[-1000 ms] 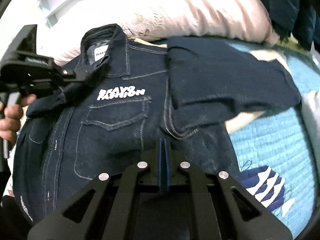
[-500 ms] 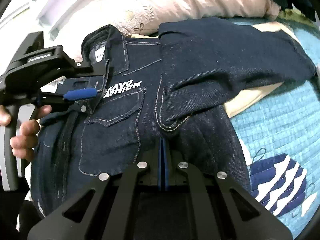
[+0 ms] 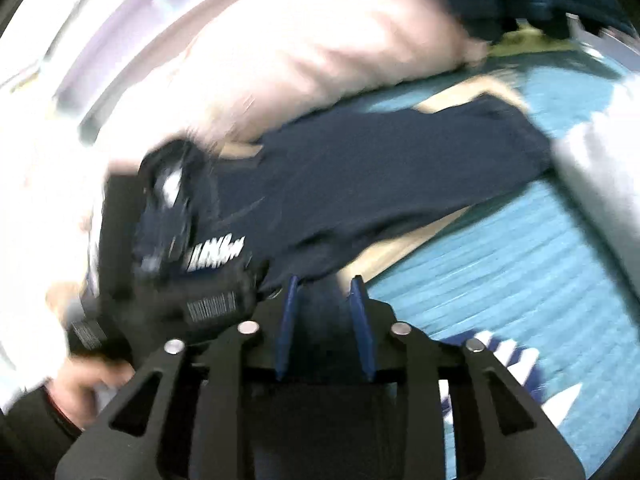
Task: Fold large clothes
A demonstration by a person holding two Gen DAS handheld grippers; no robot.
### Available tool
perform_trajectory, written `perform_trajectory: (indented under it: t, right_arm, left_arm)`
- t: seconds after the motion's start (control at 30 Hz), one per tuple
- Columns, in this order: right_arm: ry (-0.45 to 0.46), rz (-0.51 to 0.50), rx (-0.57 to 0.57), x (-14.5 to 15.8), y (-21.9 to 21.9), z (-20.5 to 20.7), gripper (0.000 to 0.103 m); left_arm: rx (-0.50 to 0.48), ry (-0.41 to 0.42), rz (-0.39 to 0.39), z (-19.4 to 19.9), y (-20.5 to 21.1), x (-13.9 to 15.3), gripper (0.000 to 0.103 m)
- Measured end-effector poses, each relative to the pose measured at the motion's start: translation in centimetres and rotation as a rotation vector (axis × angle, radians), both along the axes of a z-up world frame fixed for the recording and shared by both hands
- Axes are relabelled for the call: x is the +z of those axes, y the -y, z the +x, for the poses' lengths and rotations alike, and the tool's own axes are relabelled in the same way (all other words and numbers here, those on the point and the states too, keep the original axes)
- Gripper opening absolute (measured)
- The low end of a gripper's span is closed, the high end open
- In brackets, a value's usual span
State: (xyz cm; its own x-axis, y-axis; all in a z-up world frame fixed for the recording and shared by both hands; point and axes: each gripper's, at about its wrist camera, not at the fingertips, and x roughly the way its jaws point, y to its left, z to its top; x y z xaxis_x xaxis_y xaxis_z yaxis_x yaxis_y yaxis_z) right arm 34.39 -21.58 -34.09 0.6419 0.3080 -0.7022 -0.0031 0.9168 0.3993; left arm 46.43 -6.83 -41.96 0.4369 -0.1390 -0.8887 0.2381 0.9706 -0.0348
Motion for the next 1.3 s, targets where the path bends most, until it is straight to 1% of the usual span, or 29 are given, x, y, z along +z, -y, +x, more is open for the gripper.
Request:
perform_trajectory:
  t: [0.03, 0.07, 0.1, 0.13, 0.17, 0.27, 0.37, 0.43, 0.47, 0.5, 0.53, 0.57, 0.6, 0.63, 0.67, 0.7, 0.77, 0.83, 0.9, 0.93, 1.03, 1.1, 1.3]
  right_arm:
    - [0.004, 0.004, -0.040, 0.2, 1.3, 0.2, 0.029]
    - [0.004, 0.004, -0.074, 0.3, 2.3, 0.4, 0.030]
    - [0.000, 0.023, -0.132, 0.4, 4.3, 0.9, 0.031]
    - [-0.008, 0.042, -0.165, 0.3, 5.5, 1.1, 0.031]
    - [-0.025, 0.084, -0.229, 0.0, 7.5, 1.7, 0.031]
    - [-0.063, 0.172, -0.336, -0.9, 11.3, 3.4, 0.032]
    - [-0.101, 0.195, -0.362, -2.0, 12.7, 5.2, 0.032]
    - [-0.129, 0.233, -0.390, -3.1, 13.6, 6.0, 0.032]
    - [-0.135, 0.255, -0.410, -3.6, 14.0, 6.2, 0.033]
    - [-0.145, 0.283, -0.438, -4.1, 14.4, 6.3, 0.033]
    - [-0.148, 0.310, -0.457, -4.4, 14.8, 6.4, 0.036]
    - [-0.149, 0.347, -0.482, -4.8, 15.2, 6.4, 0.038]
    - [-0.150, 0.364, -0.499, -5.1, 15.6, 6.4, 0.039]
    - [-0.148, 0.395, -0.522, -5.4, 16.1, 6.5, 0.039]
    - [-0.147, 0.416, -0.536, -5.6, 16.5, 6.5, 0.039]
    - [-0.142, 0.436, -0.553, -5.8, 16.9, 6.5, 0.040]
    - [-0.137, 0.443, -0.577, -5.9, 17.5, 6.7, 0.040]
    - [-0.119, 0.436, -0.587, -6.1, 17.8, 7.2, 0.039]
    - [-0.109, 0.466, -0.570, -6.3, 17.7, 7.9, 0.038]
    - [-0.103, 0.459, -0.568, -6.3, 17.7, 8.2, 0.033]
    - [-0.043, 0.439, -0.541, -5.6, 17.5, 8.2, 0.008]
    - [-0.002, 0.400, -0.520, -4.4, 16.8, 8.2, 0.006]
    - [0.122, 0.373, -0.430, -0.6, 14.9, 7.2, 0.005]
  left_arm:
    - [-0.005, 0.020, 0.021, -0.2, 0.2, -0.2, 0.086]
    - [0.006, 0.023, 0.009, -0.2, 0.1, -0.3, 0.087]
    - [0.014, 0.021, -0.008, -0.1, -0.2, -0.3, 0.087]
    - [0.012, 0.024, -0.010, -0.1, -0.2, -0.3, 0.087]
    - [0.010, 0.032, -0.008, -0.2, -0.2, -0.4, 0.087]
    - [0.010, 0.049, -0.013, -0.5, -0.4, -0.5, 0.087]
    - [0.015, 0.064, -0.026, -1.0, -0.7, -0.2, 0.087]
    - [0.022, 0.100, -0.034, -1.2, -0.6, 0.1, 0.082]
    - [0.012, 0.123, -0.040, -1.5, -0.5, 0.4, 0.076]
    - [-0.009, 0.134, -0.066, -1.6, -0.4, 0.6, 0.063]
    - [-0.017, 0.143, -0.070, -1.8, -0.1, 0.8, 0.059]
    - [-0.031, 0.154, -0.077, -1.8, 0.1, 1.1, 0.046]
    - [-0.045, 0.161, -0.085, -1.8, 0.5, 1.2, 0.033]
    - [-0.042, 0.179, -0.081, -2.0, 0.6, 1.6, 0.032]
    - [-0.046, 0.185, -0.098, -2.1, 0.7, 1.8, 0.027]
    - [-0.051, 0.181, -0.112, -2.2, 0.8, 1.9, 0.025]
    - [-0.060, 0.140, -0.097, -1.9, 1.3, 1.1, 0.021]
    - [-0.060, 0.125, -0.107, -1.6, 1.2, 0.5, 0.020]
    - [-0.054, 0.108, -0.129, -1.6, 0.8, 0.3, 0.020]
    - [-0.052, 0.096, -0.143, -1.5, 0.6, 0.2, 0.020]
    - [-0.053, 0.088, -0.147, -1.5, 0.6, 0.1, 0.020]
    - [-0.052, 0.088, -0.140, -1.5, 0.8, 0.0, 0.020]
    - [-0.053, 0.080, -0.167, -1.2, 0.3, 0.0, 0.020]
